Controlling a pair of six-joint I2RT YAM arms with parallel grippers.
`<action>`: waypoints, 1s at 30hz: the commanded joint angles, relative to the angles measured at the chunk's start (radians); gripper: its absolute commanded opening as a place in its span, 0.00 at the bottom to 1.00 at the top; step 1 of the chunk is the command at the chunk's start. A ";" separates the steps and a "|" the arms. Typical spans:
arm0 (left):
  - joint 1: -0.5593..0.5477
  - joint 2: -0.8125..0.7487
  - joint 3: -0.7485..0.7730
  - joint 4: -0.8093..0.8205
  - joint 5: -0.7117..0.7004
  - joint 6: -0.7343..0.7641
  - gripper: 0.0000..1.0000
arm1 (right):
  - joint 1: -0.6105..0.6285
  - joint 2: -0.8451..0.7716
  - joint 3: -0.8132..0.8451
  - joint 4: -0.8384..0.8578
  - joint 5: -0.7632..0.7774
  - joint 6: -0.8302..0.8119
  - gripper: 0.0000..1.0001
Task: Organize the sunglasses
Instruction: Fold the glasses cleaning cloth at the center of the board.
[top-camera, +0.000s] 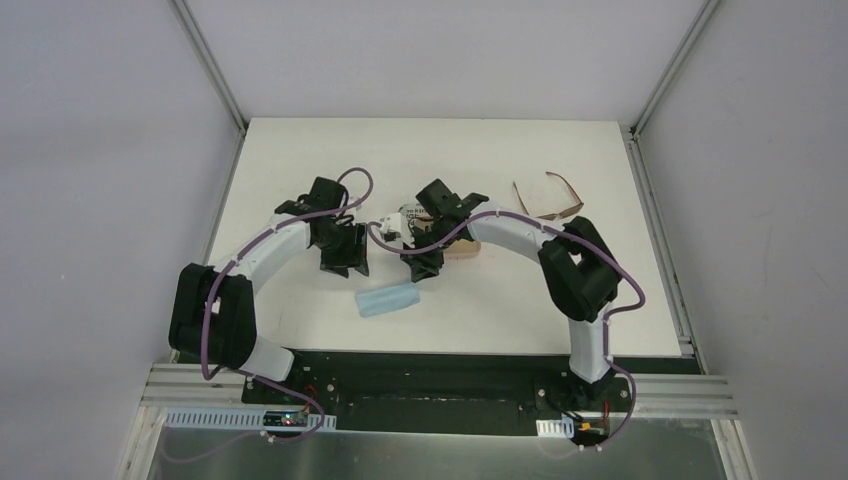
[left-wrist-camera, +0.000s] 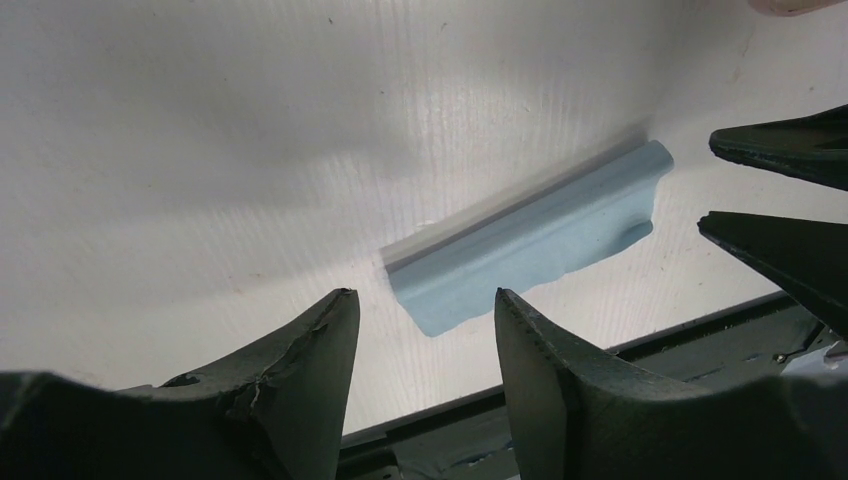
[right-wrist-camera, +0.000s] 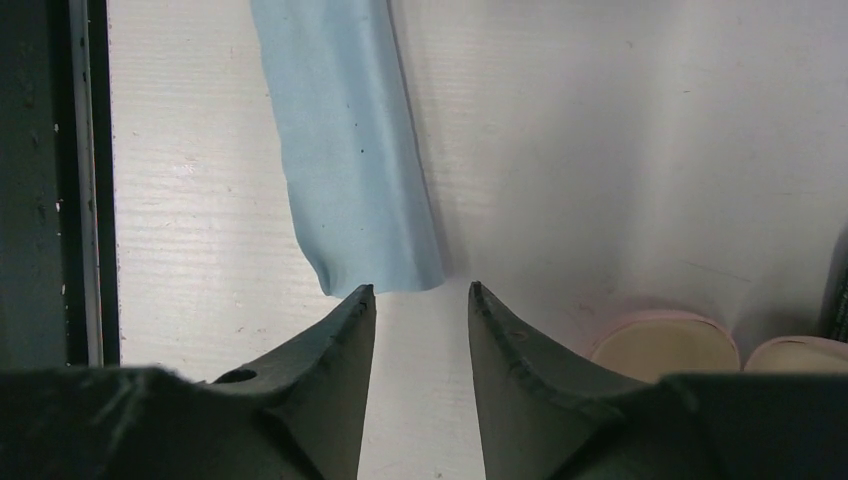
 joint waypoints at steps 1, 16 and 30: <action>0.014 0.017 -0.023 0.055 -0.021 -0.034 0.54 | 0.005 0.034 0.050 -0.011 -0.072 0.003 0.42; 0.036 0.019 -0.074 0.122 0.034 -0.057 0.54 | 0.000 0.139 0.103 -0.014 -0.086 0.042 0.41; 0.050 0.032 -0.074 0.124 0.042 -0.054 0.53 | -0.029 0.180 0.141 -0.076 -0.132 0.016 0.28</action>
